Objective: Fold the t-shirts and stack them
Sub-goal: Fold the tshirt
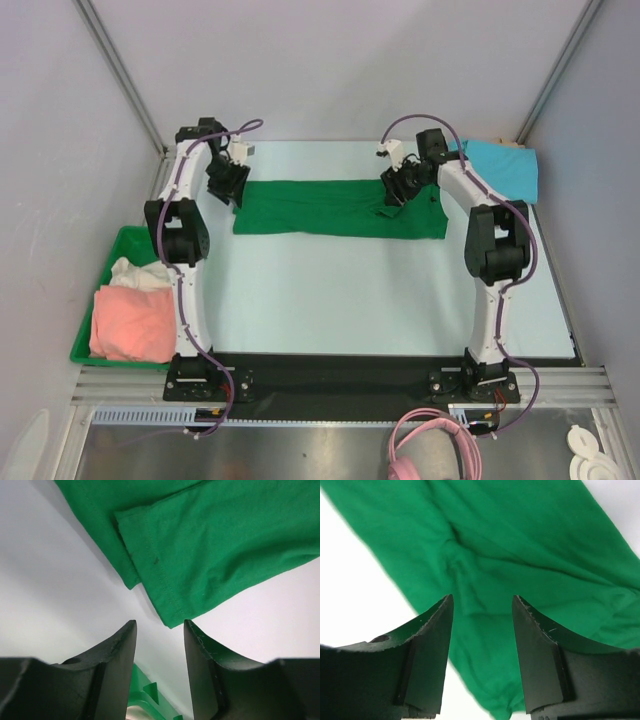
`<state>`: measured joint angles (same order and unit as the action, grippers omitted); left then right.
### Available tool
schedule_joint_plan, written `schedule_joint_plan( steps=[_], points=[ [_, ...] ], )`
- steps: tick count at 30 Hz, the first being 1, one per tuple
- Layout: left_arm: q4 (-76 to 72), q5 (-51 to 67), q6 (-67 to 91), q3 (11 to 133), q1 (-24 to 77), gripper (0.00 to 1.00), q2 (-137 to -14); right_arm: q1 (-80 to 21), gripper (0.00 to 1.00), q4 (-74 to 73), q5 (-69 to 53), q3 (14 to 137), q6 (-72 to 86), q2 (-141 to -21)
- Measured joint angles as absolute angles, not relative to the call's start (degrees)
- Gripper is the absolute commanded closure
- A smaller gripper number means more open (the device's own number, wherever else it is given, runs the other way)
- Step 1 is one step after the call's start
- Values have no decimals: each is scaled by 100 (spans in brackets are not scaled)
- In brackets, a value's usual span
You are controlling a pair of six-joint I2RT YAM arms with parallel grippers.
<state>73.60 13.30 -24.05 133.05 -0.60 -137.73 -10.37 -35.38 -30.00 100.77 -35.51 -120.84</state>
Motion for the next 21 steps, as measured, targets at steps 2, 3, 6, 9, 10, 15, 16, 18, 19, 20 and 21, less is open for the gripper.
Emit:
schedule_joint_plan(
  steps=[2, 3, 6, 9, 10, 15, 16, 18, 19, 20, 21],
  points=[
    [7367, 1361, -2408, 13198, -60, 54, -13782, -1024, 44, -3577, -2982, 10298, -3555, -12363],
    [7387, 1374, -2410, 13155, -60, 55, -13806, -1024, 44, -3588, -2965, 10385, -3557, -12475],
    [7415, 1380, -2410, 13052, -60, 56, -13917, -1015, 44, -3616, -2886, 10512, -3583, -12639],
    [7439, 1402, -2412, 13004, -60, 57, -14057, -1044, 44, -3688, -2823, 10519, -3671, -12645],
    [7441, 1417, -2412, 13004, -60, 57, -14105, -1061, 44, -3734, -2805, 10534, -3712, -12645],
    [7450, 1439, -2412, 12997, -60, 59, -14197, -1151, 44, -4025, -2766, 10589, -3863, -12645],
    [7452, 1446, -2412, 12995, -60, 58, -14199, -1162, 44, -4069, -2764, 10589, -3889, -12645],
    [7452, 1476, -2412, 12995, -60, 59, -14199, -1184, 45, -4150, -2749, 10586, -3942, -12645],
    [7450, 1483, -2410, 12995, -60, 59, -14199, -1190, 45, -4182, -2735, 10586, -3959, -12645],
    [7450, 1492, -2410, 12995, -60, 59, -14199, -1190, 45, -4195, -2720, 10586, -3972, -12645],
    [7450, 1500, -2410, 12995, -60, 59, -14199, -1190, 45, -4204, -2689, 10586, -3988, -12645]
  ],
)
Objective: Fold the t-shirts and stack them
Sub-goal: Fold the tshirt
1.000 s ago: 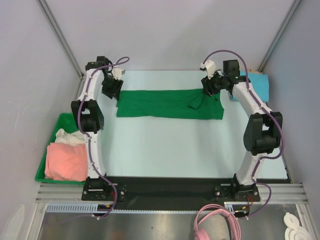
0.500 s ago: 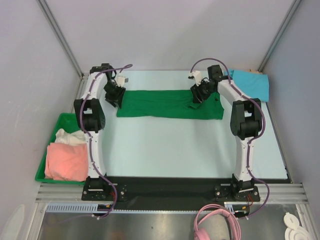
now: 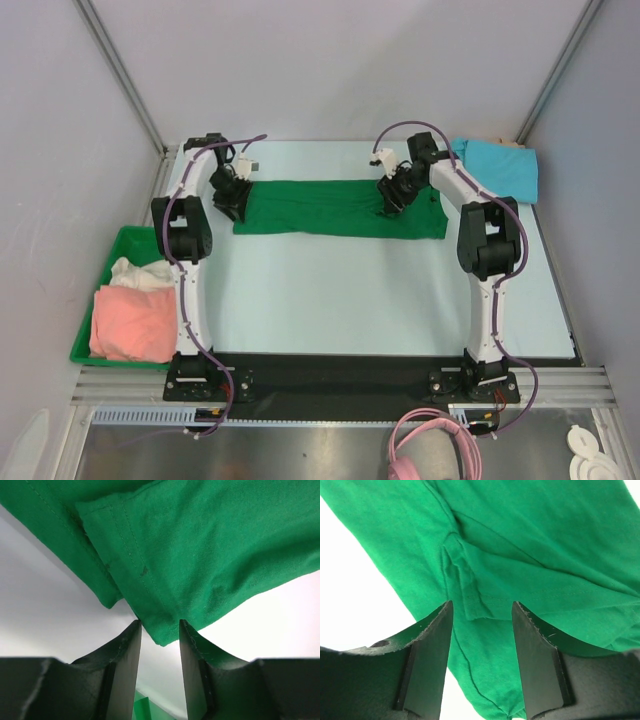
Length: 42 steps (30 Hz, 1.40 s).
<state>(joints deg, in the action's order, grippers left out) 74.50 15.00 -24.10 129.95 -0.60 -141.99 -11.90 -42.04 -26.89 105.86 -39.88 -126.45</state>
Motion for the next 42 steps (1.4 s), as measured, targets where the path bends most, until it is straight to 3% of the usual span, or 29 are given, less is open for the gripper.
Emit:
schedule_joint_plan(
  steps=[16, 24, 29, 42],
  points=[
    [7448, 1525, -2408, 12973, -60, 59, -14199, -1212, 51, -4224, -2252, 10477, -4235, -12700],
    [7448, 1525, -2408, 12973, -60, 59, -14199, -1282, 68, -4235, -2123, 10370, -4344, -12702],
    [7448, 1525, -2408, 12973, -60, 60, -14199, -1330, 91, -4224, -2040, 10370, -4425, -12702],
    [7450, 1531, -2408, 12973, -60, 60, -14199, -1483, 100, -4165, -1813, 10558, -4528, -12702]
  ],
)
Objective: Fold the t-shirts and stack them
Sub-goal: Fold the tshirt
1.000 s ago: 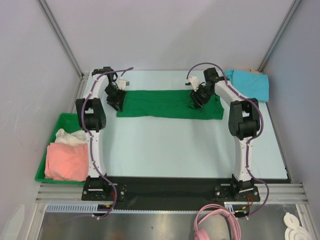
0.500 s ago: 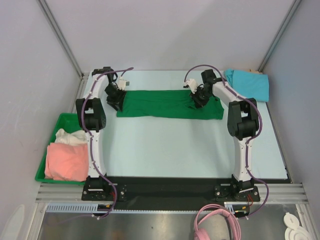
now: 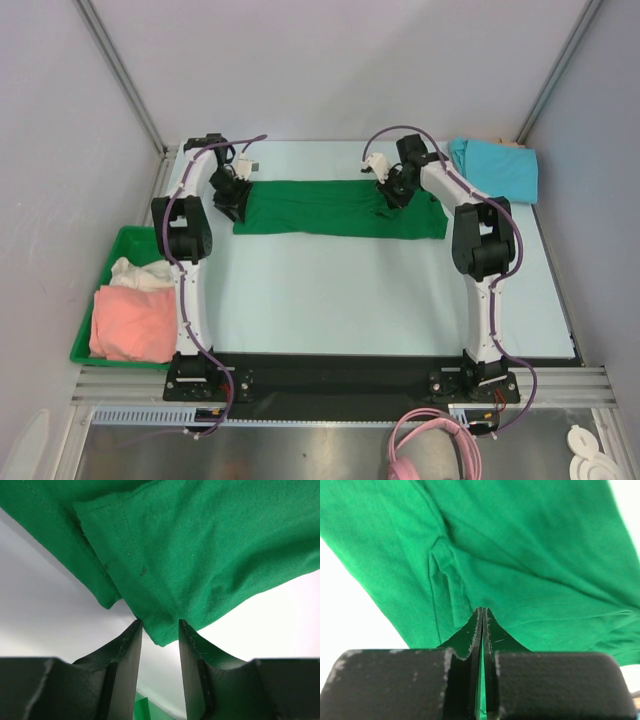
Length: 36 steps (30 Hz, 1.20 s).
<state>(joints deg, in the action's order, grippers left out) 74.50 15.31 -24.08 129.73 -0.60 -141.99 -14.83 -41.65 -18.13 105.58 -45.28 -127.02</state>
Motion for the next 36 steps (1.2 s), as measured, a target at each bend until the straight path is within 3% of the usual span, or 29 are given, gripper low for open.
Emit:
schedule_joint_plan(
  steps=[5, 6, 8, 10, 25, 33, 36],
  points=[
    [7448, 1533, -2408, 12973, -60, 60, -14199, -1514, 100, -4128, -1739, 10735, -4532, -12702],
    [7448, 1533, -2408, 12973, -60, 60, -14199, -1518, 97, -4125, -1728, 10759, -4534, -12702],
    [7448, 1533, -2410, 12973, -60, 60, -14199, -1520, 79, -4121, -1695, 10779, -4523, -12702],
    [7450, 1533, -2410, 12973, -60, 60, -14199, -1520, 73, -4115, -1667, 10761, -4563, -12702],
    [7448, 1538, -2408, 12973, -60, 60, -14202, -1520, 68, -4160, -1691, 10141, -4678, -12643],
    [7448, 1535, -2410, 12973, -60, 60, -14202, -1529, 87, -4171, -1693, 10309, -4722, -12645],
    [7448, 1535, -2410, 12973, -60, 60, -14202, -1533, 85, -4174, -1693, 10309, -4724, -12654]
  ],
)
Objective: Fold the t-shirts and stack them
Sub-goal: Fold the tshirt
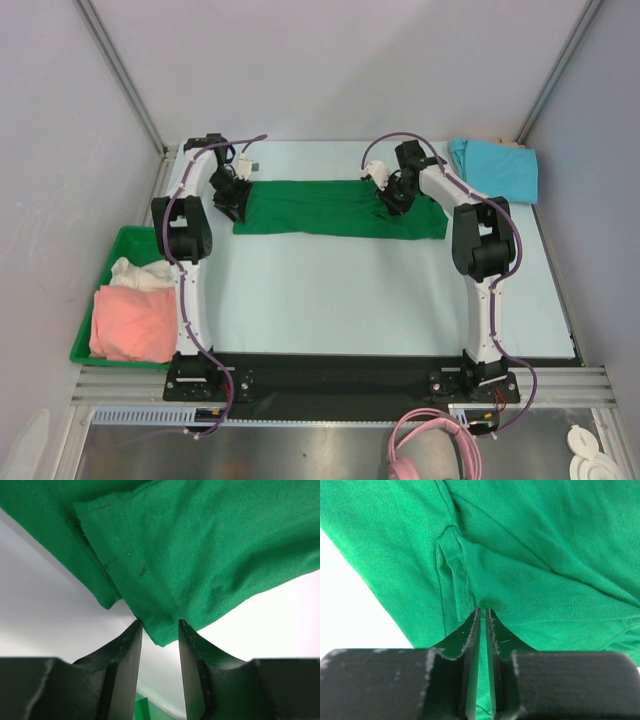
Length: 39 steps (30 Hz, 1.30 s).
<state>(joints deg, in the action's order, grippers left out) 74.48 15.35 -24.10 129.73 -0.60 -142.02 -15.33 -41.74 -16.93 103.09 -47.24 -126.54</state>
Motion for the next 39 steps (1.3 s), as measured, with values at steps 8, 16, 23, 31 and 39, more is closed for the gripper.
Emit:
schedule_joint_plan(
  steps=[8, 16, 23, 31, 39],
  points=[
    [7448, 1533, -2410, 12973, 34, 60, -14202, -1540, 78, -4198, -1699, 10309, -4742, -12654],
    [7448, 1535, -2410, 12973, 113, 60, -14204, -1592, 77, -4219, -1741, 10228, -4744, -12654],
    [7448, 1533, -2410, 12973, 113, 60, -14215, -1608, 71, -4239, -1739, 10202, -4770, -12654],
    [7448, 1533, -2410, 12973, 113, 60, -14226, -1610, 66, -4250, -1734, 10202, -4810, -12654],
    [7448, 1533, -2410, 12973, 113, 60, -14241, -1621, 89, -4300, -1737, 10202, -4880, -12654]
  ],
)
